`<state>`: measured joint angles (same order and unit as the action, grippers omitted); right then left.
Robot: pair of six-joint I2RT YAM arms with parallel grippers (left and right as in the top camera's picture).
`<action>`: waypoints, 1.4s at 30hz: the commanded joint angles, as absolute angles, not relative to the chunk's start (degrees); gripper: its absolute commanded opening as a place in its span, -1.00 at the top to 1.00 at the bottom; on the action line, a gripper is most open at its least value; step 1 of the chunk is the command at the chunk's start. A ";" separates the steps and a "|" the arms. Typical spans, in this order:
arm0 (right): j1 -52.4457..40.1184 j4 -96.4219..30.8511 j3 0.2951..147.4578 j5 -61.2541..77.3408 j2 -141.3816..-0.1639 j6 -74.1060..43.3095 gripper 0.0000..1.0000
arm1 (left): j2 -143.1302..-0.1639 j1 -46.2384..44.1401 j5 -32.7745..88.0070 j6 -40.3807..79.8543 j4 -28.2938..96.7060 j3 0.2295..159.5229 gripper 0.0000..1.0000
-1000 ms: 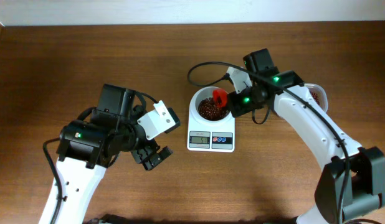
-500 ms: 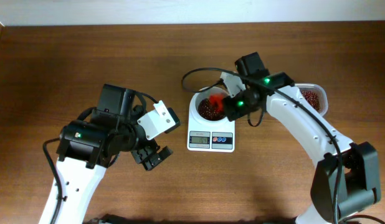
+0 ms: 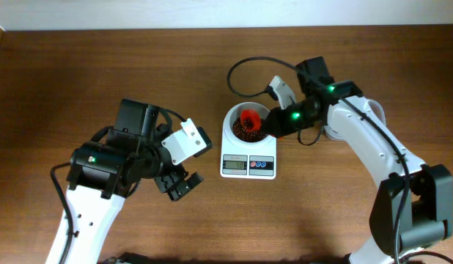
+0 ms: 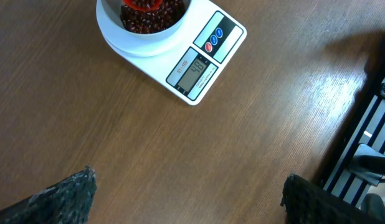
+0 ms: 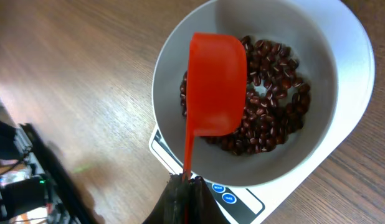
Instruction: Scoop and weigh 50g on scale
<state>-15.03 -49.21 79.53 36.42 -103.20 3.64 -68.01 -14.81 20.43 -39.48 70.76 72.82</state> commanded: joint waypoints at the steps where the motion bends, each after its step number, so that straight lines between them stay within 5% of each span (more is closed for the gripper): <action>1: -12.88 -49.08 80.55 42.74 -103.55 4.12 0.92 | -67.92 -14.46 21.23 -40.42 70.83 73.89 -0.98; 23: -13.91 -53.65 81.67 29.41 -99.79 1.10 0.92 | -67.92 -14.46 21.23 -40.42 70.81 73.89 -0.98; 24: -13.80 -52.95 81.67 40.40 -99.44 7.09 0.92 | -67.92 -14.46 21.23 -40.42 70.81 73.89 -0.98; 29: -13.91 -53.10 81.67 30.98 -99.96 1.48 0.92 | -67.92 -14.46 21.23 -40.42 70.81 73.89 -0.98; 33: -13.80 -52.21 81.67 43.92 -99.57 8.43 0.92 | -67.92 -14.46 21.23 -40.42 70.81 73.89 -0.98; 35: -13.80 -53.01 81.67 32.40 -99.68 2.42 0.92 | -67.92 -14.46 21.23 -40.42 70.83 73.89 -0.98; 42: -13.87 -53.39 81.67 34.04 -99.68 5.10 0.92 | -67.92 -14.46 21.23 -40.42 70.81 73.89 -0.98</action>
<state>-13.56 -53.34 80.64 34.50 -101.10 4.69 -67.99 -14.81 20.43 -39.48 70.76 72.82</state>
